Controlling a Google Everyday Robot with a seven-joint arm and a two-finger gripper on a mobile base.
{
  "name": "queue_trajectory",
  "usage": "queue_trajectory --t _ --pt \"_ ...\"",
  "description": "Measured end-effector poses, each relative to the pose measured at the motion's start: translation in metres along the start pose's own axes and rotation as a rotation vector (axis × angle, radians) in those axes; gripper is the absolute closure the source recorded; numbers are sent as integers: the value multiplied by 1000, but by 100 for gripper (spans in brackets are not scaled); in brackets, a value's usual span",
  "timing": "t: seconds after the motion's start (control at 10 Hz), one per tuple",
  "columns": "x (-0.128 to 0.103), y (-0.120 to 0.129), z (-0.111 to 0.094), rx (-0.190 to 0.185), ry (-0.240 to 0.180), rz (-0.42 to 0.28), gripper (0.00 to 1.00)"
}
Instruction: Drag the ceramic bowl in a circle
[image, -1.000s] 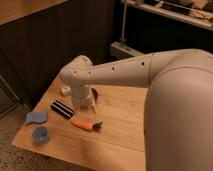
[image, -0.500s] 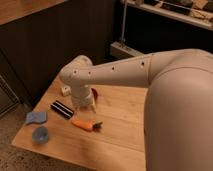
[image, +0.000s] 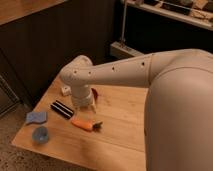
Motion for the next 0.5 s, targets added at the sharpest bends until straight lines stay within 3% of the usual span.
queue_trajectory --t 0.2,0.5 --pt "-20 -1 -8 -15 -31 21 35" --pt "-64 -21 -18 1 -52 94 35"
